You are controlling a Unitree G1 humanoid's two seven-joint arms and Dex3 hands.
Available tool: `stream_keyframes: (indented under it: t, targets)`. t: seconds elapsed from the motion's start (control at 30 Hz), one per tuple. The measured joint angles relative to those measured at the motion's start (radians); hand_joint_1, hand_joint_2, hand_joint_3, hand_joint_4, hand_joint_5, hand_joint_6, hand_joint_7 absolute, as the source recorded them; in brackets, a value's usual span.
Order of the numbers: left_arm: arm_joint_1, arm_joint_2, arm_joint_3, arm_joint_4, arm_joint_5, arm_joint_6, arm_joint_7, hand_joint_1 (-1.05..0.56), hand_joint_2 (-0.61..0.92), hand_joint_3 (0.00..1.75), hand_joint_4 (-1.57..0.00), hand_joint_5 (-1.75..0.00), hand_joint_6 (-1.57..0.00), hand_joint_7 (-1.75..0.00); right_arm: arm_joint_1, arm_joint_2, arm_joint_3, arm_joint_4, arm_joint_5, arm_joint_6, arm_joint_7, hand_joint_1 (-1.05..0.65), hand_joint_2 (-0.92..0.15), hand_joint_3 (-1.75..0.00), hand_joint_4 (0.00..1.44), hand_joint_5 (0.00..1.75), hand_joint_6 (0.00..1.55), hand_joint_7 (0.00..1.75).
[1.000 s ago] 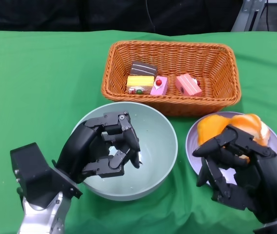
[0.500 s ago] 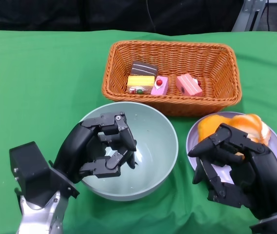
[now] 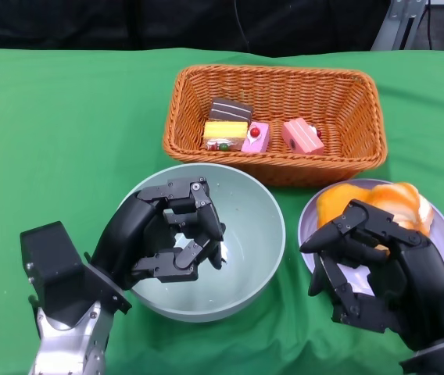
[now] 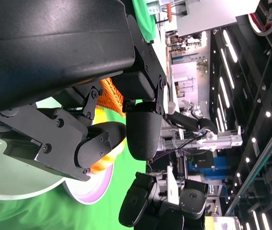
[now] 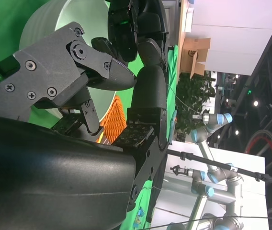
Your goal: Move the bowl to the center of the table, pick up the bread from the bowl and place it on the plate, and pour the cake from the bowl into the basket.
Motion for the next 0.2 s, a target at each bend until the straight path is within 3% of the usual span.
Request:
stream_keyframes:
  t: [0.2]
  targets:
    - [-0.003, -0.004, 0.012, 0.013, 0.003, -0.011, -0.01, -0.09, 0.61, 1.0, -0.81, -1.62, -0.77, -1.46, -0.01, 0.0, -0.003, 0.015, 0.0, -0.011, 0.001, -0.12, -0.54, -1.05, 0.82, 1.53, 0.73, 1.21]
